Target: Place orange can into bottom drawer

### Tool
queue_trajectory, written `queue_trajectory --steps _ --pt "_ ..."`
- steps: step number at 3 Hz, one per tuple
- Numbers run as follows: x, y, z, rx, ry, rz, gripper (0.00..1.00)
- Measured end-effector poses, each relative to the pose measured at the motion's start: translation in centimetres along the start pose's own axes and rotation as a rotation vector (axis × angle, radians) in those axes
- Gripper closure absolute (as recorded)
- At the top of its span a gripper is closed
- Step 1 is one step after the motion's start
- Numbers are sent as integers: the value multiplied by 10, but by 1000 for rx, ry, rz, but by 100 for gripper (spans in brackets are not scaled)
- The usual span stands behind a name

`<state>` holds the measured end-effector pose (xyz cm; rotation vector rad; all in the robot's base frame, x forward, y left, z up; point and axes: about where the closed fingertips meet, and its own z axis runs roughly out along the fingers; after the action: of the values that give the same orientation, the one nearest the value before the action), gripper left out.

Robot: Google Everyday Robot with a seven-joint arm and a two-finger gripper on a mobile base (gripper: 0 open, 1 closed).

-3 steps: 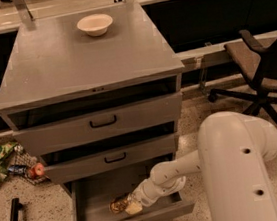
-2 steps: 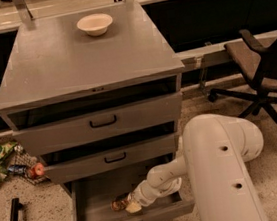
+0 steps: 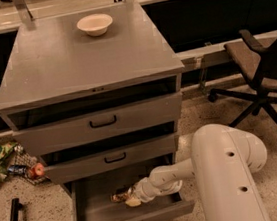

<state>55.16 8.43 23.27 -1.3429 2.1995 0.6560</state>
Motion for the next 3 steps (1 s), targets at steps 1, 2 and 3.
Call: queue_trajectory --steps 1,2,3 --pt "-2 -10 4 9 -32 4 41" --pt "-3 -15 -9 59 -39 53 10" --pt "-2 -7 -29 76 -36 76 0"
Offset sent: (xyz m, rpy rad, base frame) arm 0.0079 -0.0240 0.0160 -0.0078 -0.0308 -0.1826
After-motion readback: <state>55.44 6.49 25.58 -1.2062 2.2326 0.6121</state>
